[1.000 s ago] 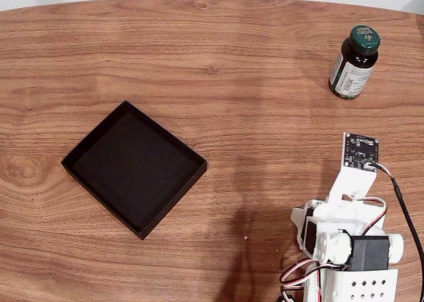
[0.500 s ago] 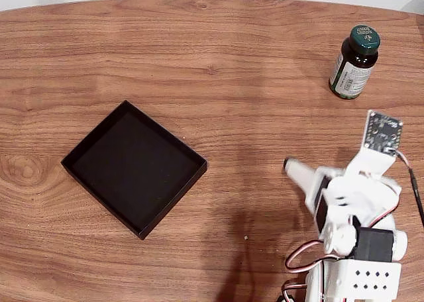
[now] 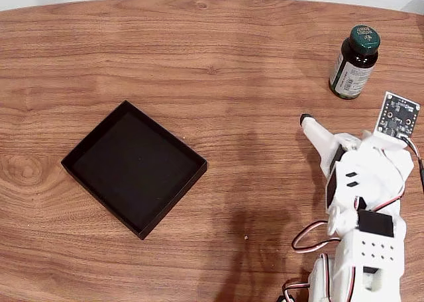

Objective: Pick up the pill bottle and place it in the black box.

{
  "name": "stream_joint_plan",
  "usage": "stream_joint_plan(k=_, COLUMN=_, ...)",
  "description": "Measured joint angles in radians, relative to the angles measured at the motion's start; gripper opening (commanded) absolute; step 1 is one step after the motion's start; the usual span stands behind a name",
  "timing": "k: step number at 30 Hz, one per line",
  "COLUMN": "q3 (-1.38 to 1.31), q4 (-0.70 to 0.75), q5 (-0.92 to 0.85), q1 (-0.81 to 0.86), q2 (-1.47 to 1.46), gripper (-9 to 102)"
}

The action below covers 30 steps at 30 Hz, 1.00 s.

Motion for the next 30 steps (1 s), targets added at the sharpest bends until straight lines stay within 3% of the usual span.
stream_joint_plan(k=11, q3=-0.054, q4=-0.242, q5=-0.018, q1=-0.003, q2=-0.302, gripper=40)
stream_joint_plan(k=30, q3=-0.454, q4=-0.534, q5=-0.074, q1=0.041, q2=-0.905, gripper=37)
